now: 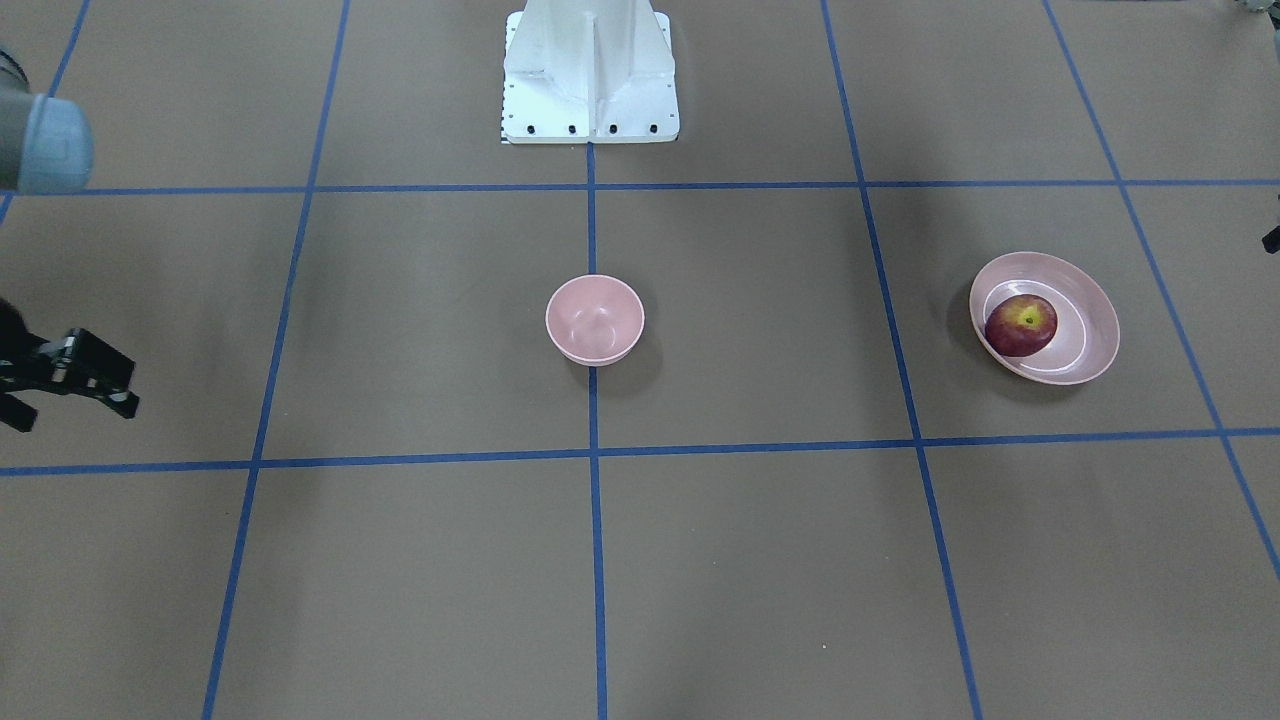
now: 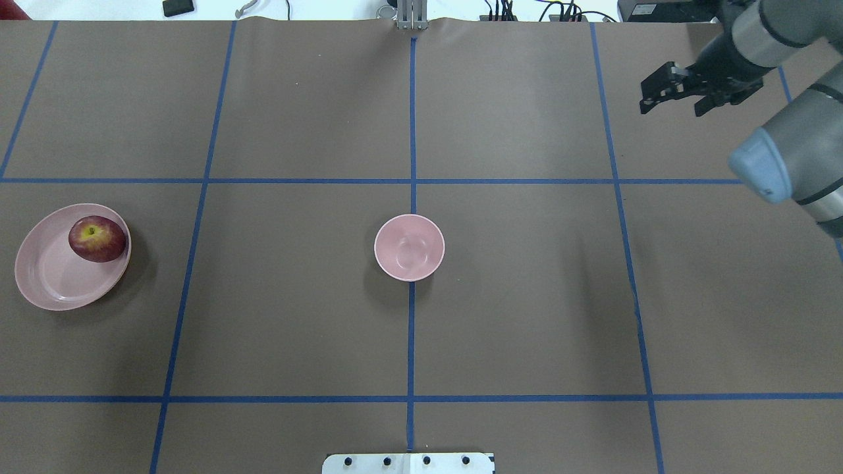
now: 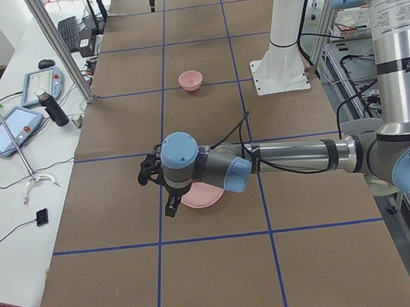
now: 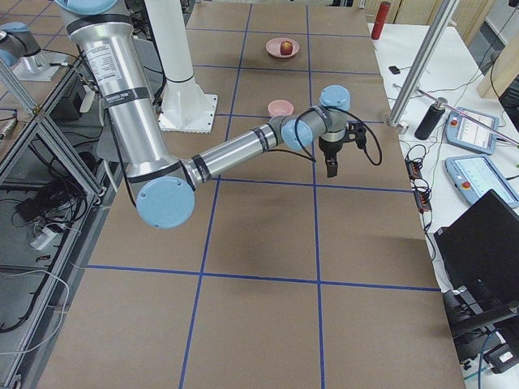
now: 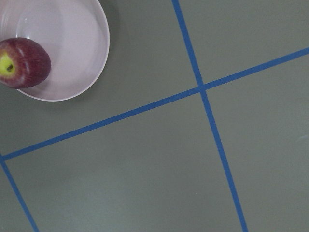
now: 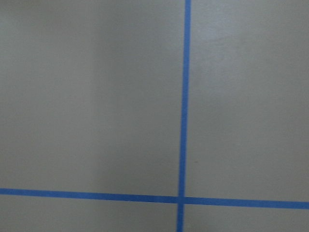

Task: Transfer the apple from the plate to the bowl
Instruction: 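Lower the left gripper onto the red apple on the pink plate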

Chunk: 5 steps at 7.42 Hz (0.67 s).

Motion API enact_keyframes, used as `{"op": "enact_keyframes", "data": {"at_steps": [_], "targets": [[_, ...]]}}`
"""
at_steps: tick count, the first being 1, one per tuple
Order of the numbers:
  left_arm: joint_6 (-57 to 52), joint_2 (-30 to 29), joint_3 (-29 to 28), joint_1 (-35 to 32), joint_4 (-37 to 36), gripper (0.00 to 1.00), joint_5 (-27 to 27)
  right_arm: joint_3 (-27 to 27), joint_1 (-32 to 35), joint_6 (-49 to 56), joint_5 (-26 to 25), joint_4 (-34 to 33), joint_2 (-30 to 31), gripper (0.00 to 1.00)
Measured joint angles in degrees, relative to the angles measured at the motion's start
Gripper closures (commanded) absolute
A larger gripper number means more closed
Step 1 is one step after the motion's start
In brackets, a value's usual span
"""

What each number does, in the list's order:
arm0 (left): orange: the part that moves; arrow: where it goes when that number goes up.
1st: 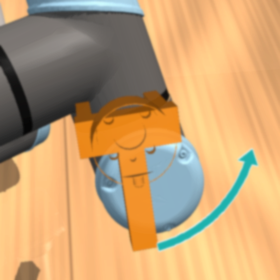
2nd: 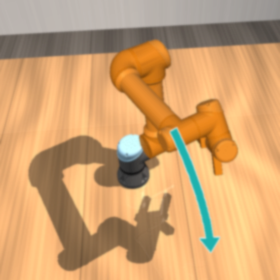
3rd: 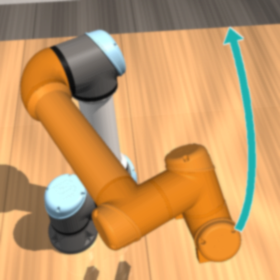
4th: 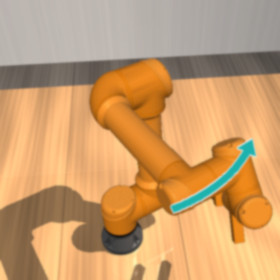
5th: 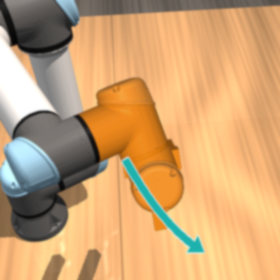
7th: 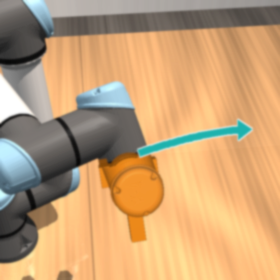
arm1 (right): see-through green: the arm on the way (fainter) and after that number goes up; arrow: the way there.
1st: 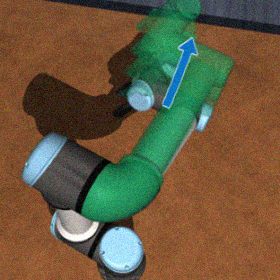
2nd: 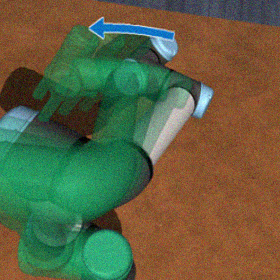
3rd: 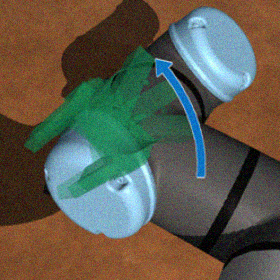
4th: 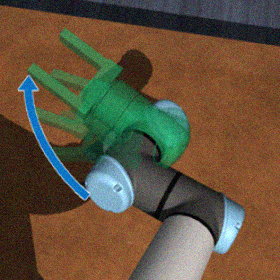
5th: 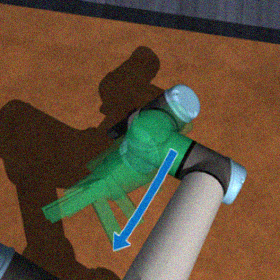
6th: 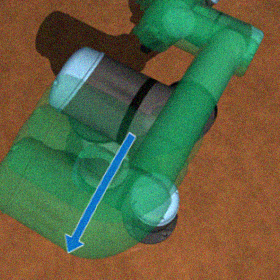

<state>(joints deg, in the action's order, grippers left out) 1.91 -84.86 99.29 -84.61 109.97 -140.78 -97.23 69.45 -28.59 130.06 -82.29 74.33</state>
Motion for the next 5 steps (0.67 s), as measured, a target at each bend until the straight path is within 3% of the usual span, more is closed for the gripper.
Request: {"op": "enact_keyframes", "data": {"at_steps": [2, 5], "targets": [[10.3, -0.5, 0.4, 5.8, 4.2, 0.01, 1.9, 0.2, 7.0, 17.2, 0.8, 0.0, 8.5, 0.00], [28.5, -1.9, 2.5, 18.9, 7.4, 0.01, 12.9, 0.5, 13.7, 30.5, 1.0, 0.4, 17.1, 0.00]]}}
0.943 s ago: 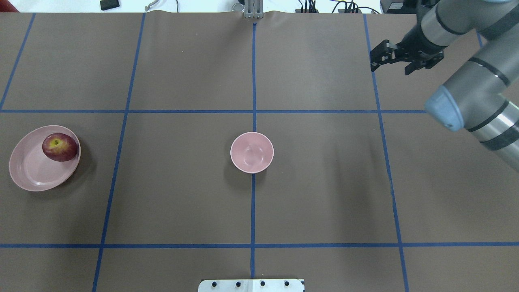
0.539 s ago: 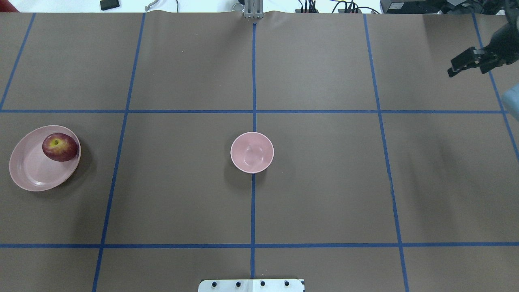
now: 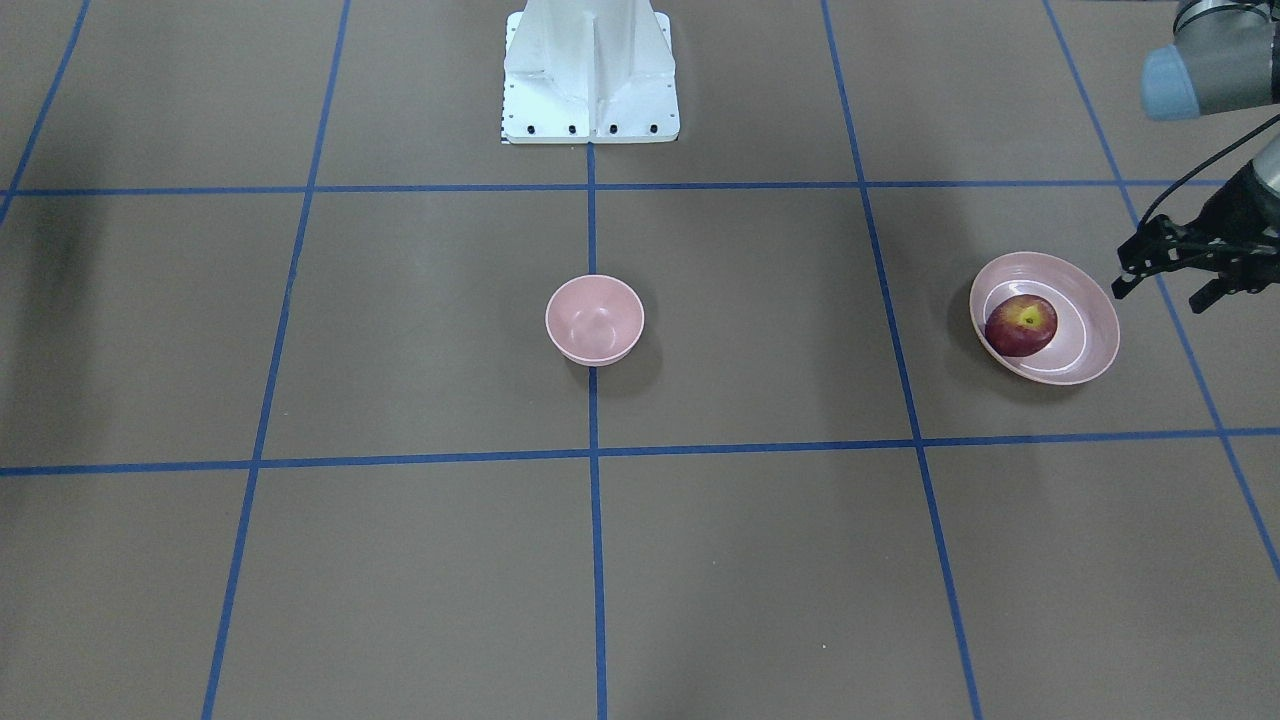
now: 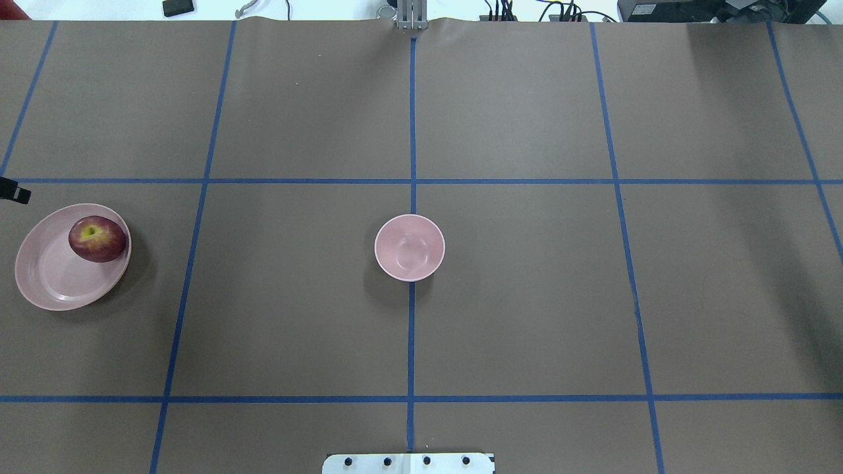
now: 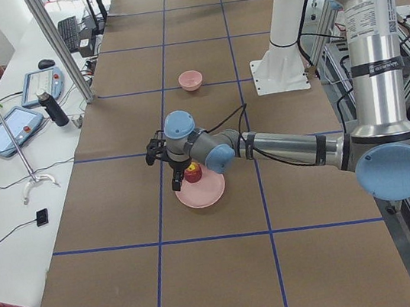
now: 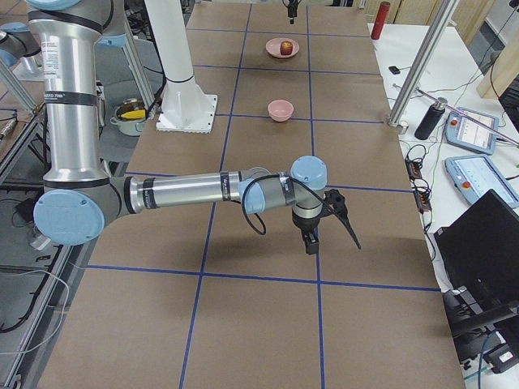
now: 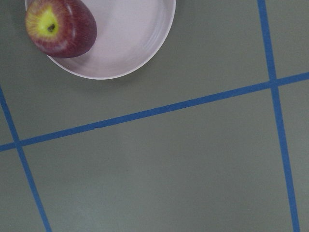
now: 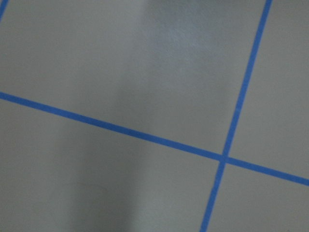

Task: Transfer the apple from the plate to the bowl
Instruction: 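Lower the left gripper onto the red apple on the pink plate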

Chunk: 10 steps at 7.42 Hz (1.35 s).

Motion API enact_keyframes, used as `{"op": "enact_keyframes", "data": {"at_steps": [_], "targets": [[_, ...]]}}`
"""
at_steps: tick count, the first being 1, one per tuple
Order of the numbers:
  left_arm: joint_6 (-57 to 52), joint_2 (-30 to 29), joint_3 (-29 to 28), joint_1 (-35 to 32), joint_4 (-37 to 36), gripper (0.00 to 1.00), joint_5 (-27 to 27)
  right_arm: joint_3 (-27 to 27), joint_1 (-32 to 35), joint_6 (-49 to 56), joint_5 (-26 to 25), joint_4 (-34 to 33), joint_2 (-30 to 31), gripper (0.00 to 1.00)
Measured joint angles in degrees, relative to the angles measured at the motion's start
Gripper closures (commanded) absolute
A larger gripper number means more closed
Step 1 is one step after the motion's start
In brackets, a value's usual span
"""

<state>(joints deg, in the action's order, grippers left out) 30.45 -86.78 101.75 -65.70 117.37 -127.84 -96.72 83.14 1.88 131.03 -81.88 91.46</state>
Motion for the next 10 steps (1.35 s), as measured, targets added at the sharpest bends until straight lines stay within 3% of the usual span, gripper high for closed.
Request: {"op": "enact_keyframes", "data": {"at_steps": [4, 8, 9, 10], "targets": [[10.3, -2.2, -0.5, 13.6, 0.0, 0.01, 9.1, 0.6, 0.8, 1.1, -0.3, 0.4, 2.2, 0.00], [10.1, -2.8, -3.4, 16.9, 0.0, 0.03, 12.4, 1.1, 0.8, 0.8, -0.3, 0.5, 2.3, 0.00], [10.1, -3.0, -3.7, 16.9, 0.1, 0.15, 12.2, 1.1, 0.7, 0.8, -0.3, 0.5, 2.2, 0.00], [10.1, -3.4, -3.8, 16.9, 0.1, 0.38, 12.0, 1.2, 0.7, 0.8, -0.3, 0.5, 2.2, 0.00]]}}
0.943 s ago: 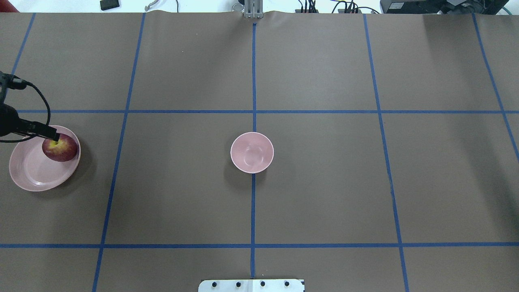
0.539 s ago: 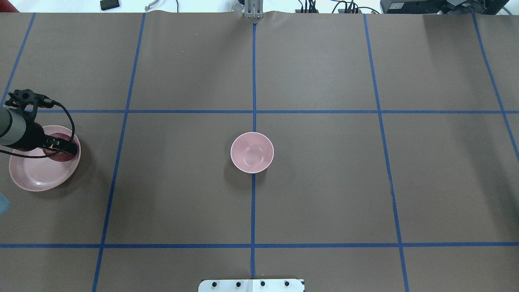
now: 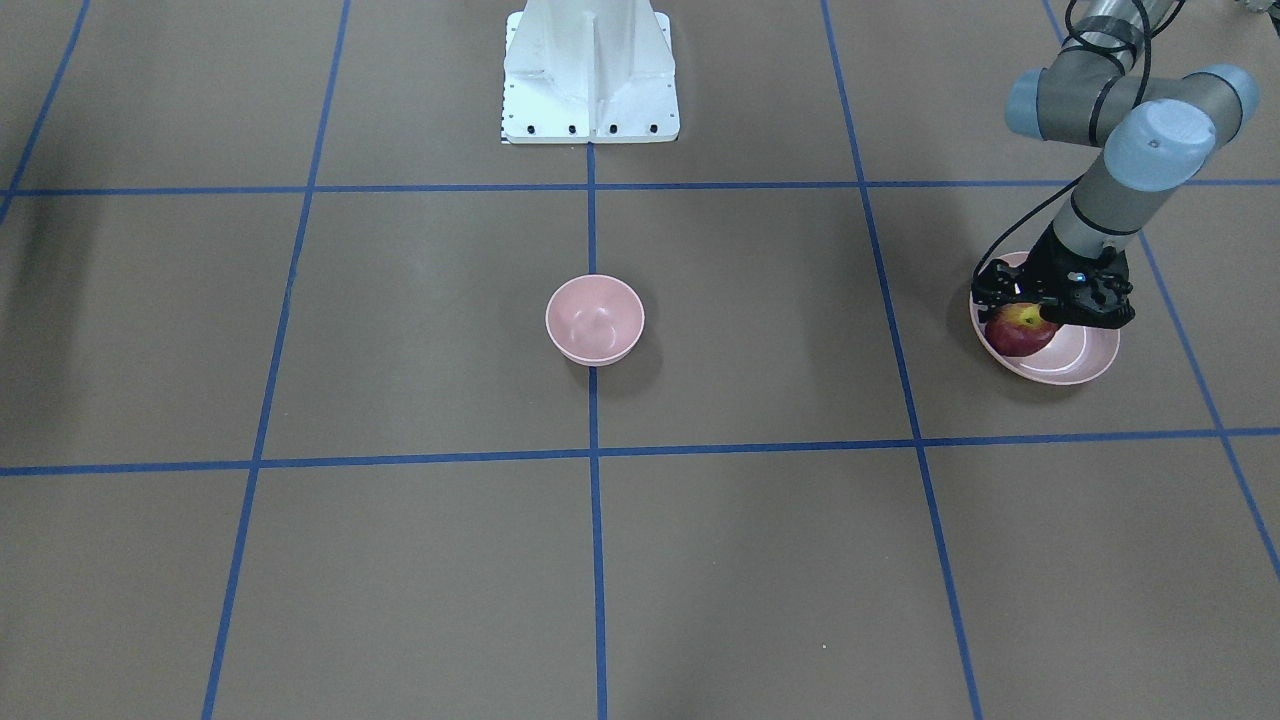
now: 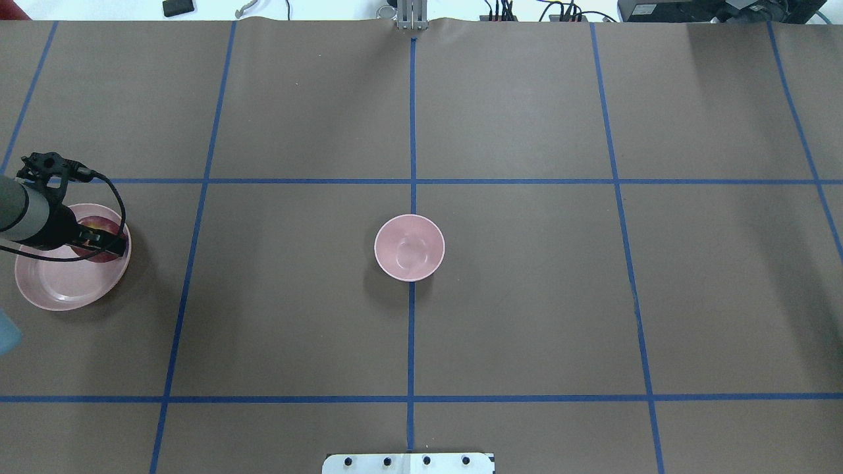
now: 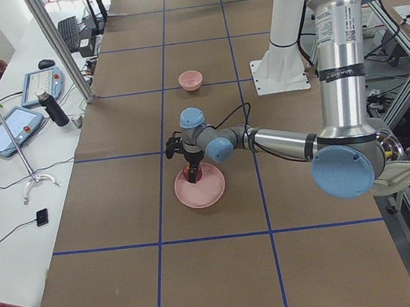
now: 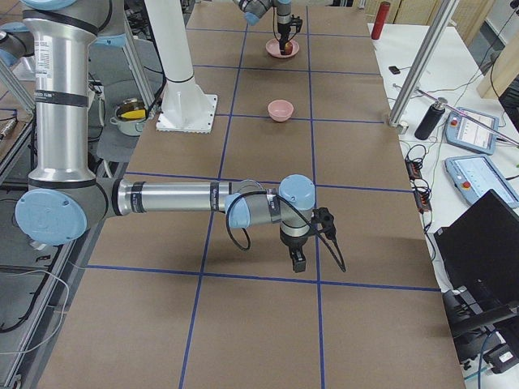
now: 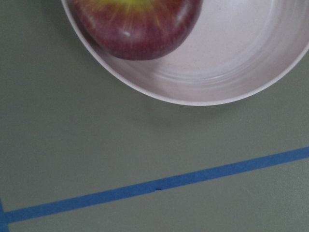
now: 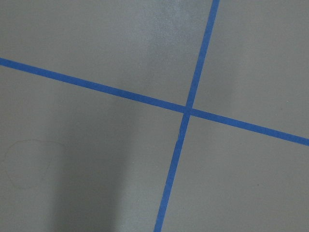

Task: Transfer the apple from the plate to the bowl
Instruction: 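Lower the left gripper onto the red apple on the pink plate, then lift the red apple with the left gripper and carry it over the bowl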

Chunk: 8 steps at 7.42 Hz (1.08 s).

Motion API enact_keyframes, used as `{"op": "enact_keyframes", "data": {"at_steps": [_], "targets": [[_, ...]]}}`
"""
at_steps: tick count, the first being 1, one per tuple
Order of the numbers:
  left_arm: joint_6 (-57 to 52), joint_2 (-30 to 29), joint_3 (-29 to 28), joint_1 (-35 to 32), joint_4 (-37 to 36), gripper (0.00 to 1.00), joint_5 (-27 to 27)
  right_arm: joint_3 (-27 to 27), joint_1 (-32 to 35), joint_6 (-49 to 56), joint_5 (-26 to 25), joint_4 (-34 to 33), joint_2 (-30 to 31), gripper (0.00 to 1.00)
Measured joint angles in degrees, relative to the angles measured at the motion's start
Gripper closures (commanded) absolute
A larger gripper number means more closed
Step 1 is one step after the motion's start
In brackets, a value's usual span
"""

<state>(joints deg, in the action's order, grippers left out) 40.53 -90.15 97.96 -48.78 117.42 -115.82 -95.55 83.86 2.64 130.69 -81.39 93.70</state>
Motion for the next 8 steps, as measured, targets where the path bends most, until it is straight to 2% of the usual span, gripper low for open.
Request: {"op": "enact_keyframes", "data": {"at_steps": [2, 4, 6, 8], "targets": [[-0.1, -0.4, 0.1, 0.0, 0.0, 0.86, -0.1, -0.1, 0.0, -0.1, 0.0, 0.0, -0.1, 0.00], [-0.8, -0.4, 0.6, -0.6, -0.1, 0.96, -0.4, -0.1, 0.0, -0.1, 0.0, 0.0, -0.1, 0.00], [-1.9, -1.6, 2.0, -3.5, -3.0, 0.98, -2.8, -0.2, 0.0, -0.2, 0.0, 0.0, -0.2, 0.00], [-0.8, -10.0, 5.4, -4.6, -16.9, 0.98, -3.6, 0.0, 0.0, -0.3, 0.0, 0.0, -0.1, 0.00]]}}
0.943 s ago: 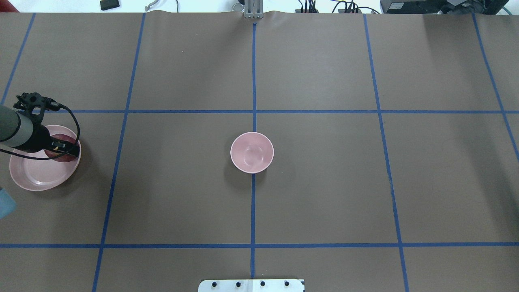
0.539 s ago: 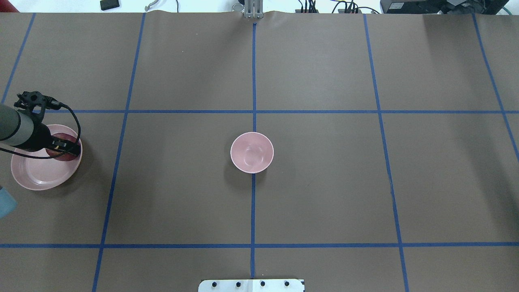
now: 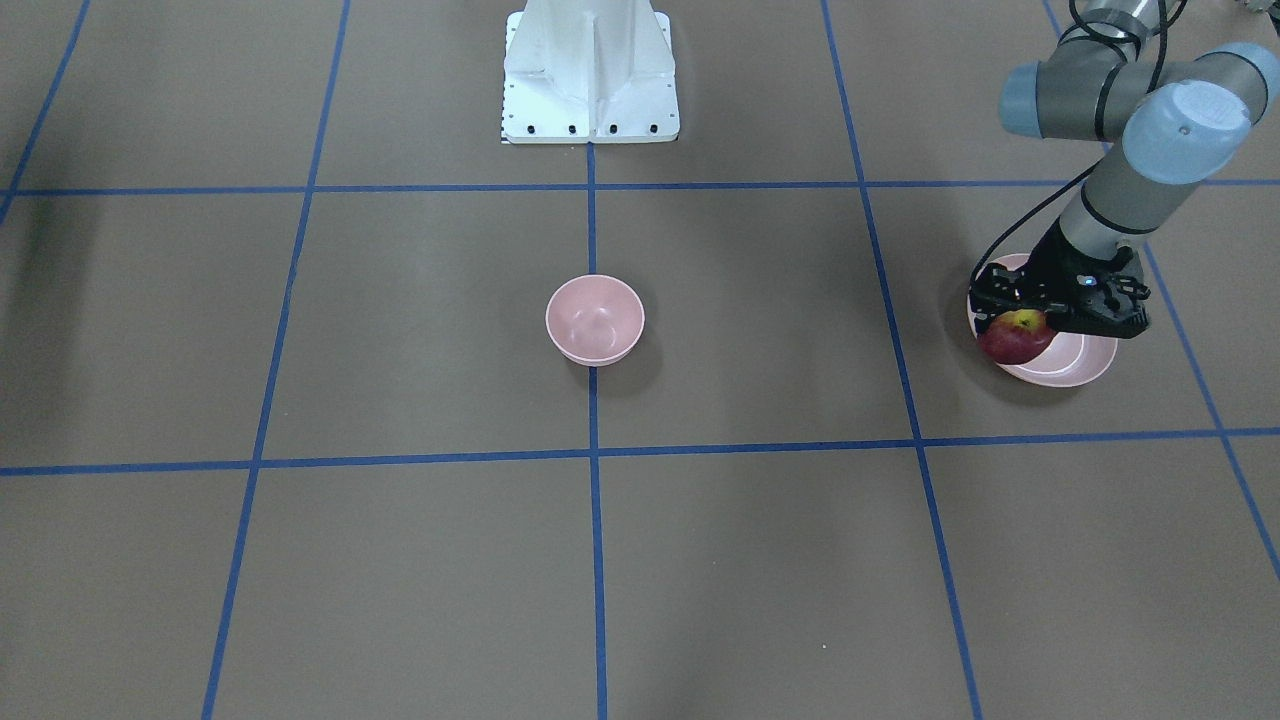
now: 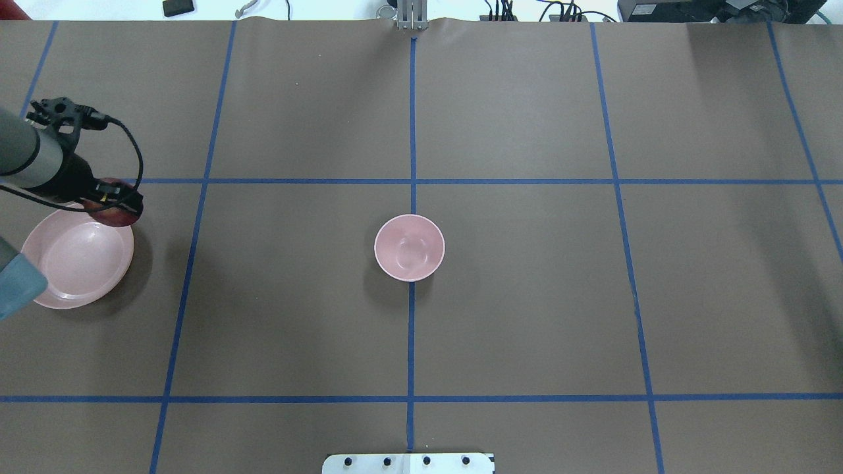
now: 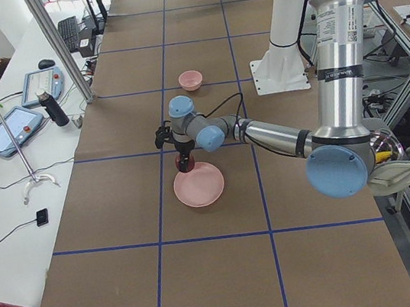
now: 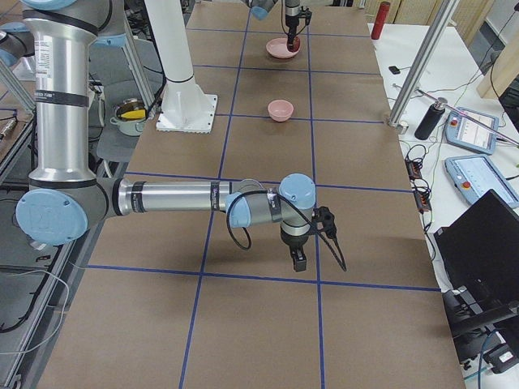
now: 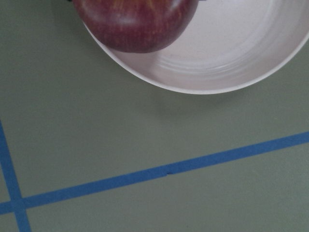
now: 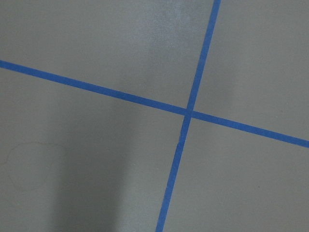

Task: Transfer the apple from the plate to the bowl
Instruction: 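Lift the red apple with the left gripper and carry it over the bowl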

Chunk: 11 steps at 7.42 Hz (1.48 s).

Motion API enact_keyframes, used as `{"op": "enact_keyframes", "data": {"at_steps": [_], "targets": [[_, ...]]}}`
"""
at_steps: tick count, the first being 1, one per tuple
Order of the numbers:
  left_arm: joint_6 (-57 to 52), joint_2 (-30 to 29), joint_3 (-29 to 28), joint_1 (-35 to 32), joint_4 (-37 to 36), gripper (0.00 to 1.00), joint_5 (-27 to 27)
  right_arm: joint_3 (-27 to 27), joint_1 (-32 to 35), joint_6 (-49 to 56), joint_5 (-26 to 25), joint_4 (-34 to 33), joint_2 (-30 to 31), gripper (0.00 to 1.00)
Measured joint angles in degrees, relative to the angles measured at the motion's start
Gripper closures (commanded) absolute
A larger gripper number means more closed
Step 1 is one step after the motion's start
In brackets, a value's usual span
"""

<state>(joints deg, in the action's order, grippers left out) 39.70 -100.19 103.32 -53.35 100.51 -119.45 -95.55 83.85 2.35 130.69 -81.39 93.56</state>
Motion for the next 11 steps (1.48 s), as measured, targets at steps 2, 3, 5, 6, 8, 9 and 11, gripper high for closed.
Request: {"op": "enact_keyframes", "data": {"at_steps": [2, 3, 5, 6, 8, 9, 11], "targets": [[6.4, -11.4, 1.0, 3.1, -12.1, 0.98, 0.1, 0.1, 0.0, -0.1, 0.1, 0.0, 0.2, 0.00], [13.1, -16.9, 0.5, 7.1, -14.9, 0.98, 1.1, 0.2, 0.0, -0.1, 0.1, 0.0, 0.2, 0.00], [26.6, -28.5, -4.9, 15.0, -16.9, 0.97, 5.0, 0.2, 0.0, -0.2, 0.0, 0.0, 0.2, 0.00], [31.6, -34.5, -9.7, 18.0, -17.1, 0.96, 7.2, 0.2, 0.0, -0.2, 0.0, 0.0, 0.2, 0.00], [36.2, -41.3, -15.8, 21.1, -16.9, 0.90, 9.2, 0.3, 0.0, -0.2, 0.0, -0.1, 0.2, 0.00], [36.9, -42.2, -16.9, 22.0, -16.8, 0.82, 9.7, 0.3, 0.0, -0.2, 0.0, -0.1, 0.2, 0.00], [37.1, -42.7, -19.3, 24.6, -14.9, 0.58, 11.7, 0.3, 0.0, -0.2, 0.1, -0.1, 0.2, 0.00]]}}
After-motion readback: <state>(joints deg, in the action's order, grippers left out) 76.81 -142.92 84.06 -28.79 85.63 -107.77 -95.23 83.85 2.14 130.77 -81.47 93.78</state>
